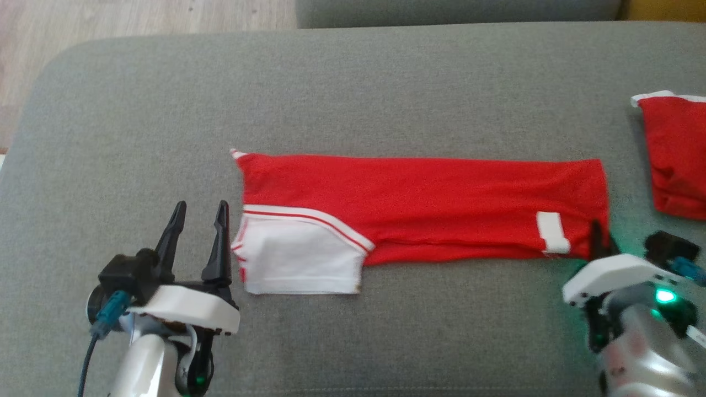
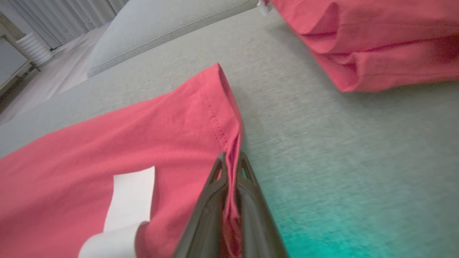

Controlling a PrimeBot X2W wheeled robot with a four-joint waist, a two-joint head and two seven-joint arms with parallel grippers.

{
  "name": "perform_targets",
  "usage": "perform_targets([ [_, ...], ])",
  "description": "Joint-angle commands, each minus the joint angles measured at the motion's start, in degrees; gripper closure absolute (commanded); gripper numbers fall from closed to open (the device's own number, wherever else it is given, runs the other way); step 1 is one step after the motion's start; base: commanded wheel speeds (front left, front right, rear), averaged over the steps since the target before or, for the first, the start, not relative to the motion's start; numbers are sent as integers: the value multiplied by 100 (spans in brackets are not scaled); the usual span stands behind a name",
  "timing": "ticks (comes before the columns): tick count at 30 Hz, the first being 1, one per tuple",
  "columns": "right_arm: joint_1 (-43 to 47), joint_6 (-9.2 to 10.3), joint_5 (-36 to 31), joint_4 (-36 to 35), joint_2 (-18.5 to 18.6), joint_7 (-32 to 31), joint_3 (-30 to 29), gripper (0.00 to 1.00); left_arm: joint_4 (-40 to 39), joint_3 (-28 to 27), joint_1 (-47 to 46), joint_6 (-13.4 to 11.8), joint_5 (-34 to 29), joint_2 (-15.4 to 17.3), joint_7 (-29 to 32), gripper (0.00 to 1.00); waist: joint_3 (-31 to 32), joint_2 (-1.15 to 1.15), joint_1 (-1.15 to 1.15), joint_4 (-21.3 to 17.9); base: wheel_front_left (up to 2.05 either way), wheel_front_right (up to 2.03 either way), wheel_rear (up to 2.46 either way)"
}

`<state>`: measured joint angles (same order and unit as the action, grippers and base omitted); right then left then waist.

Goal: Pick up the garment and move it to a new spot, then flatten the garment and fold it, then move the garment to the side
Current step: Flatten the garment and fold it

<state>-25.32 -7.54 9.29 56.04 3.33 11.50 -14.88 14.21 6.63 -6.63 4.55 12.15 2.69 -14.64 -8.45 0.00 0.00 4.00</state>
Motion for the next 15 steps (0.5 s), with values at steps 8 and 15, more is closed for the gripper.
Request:
perform_targets([
  [8,-201,5,-629,-279,367,299,-885,100,-143,-192,-164,-20,38,20,-36,0,239,0,0,-40,0,0,0],
  [15,-348,5,-586,-686,-7,323,-619,100,-126,-163,-15,-65,121,20,-36,0,502,0,0,10,0,0,0],
])
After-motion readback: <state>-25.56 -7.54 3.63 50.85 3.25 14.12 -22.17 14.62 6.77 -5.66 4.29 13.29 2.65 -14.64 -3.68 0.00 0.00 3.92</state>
